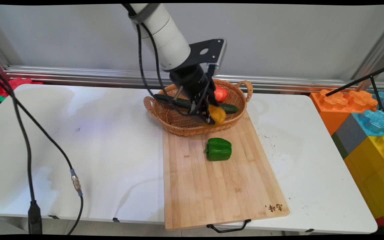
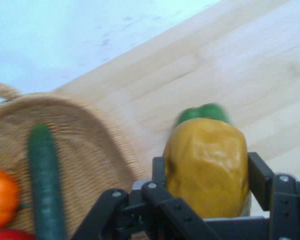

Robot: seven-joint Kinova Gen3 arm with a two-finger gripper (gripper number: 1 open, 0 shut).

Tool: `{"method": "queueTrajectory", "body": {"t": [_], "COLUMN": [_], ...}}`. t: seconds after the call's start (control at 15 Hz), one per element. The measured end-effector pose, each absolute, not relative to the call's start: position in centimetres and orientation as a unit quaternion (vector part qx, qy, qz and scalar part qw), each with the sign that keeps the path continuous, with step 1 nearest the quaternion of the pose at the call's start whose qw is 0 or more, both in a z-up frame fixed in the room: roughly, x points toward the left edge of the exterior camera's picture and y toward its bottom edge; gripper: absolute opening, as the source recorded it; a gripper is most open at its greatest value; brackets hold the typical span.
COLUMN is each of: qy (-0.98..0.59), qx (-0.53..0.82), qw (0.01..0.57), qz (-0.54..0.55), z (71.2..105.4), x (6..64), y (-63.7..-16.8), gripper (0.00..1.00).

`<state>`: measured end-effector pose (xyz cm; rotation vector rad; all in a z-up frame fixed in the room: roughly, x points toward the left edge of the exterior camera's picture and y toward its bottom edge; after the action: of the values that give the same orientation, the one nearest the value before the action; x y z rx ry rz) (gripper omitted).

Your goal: Place the picked object on the cutting board

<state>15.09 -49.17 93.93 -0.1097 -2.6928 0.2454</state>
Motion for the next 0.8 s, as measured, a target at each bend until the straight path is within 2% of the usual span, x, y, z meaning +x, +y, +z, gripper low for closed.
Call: {"method": "queueTrajectory", "body": {"t": [0.2,0.47,0.8], "qy": [-0.975,-0.978,-0.983], "qx": [-0.017,0.003,0.021], "qw": [0.215,0.205,0.18], "qz": [0.05,0.034,0.031], "z": [93.7,91.5,86.4], "x": [14.7,14.6,14.8], "y": [-46.1,-44.3,-44.1], "gripper": [0.0,0.0,0.0]}}
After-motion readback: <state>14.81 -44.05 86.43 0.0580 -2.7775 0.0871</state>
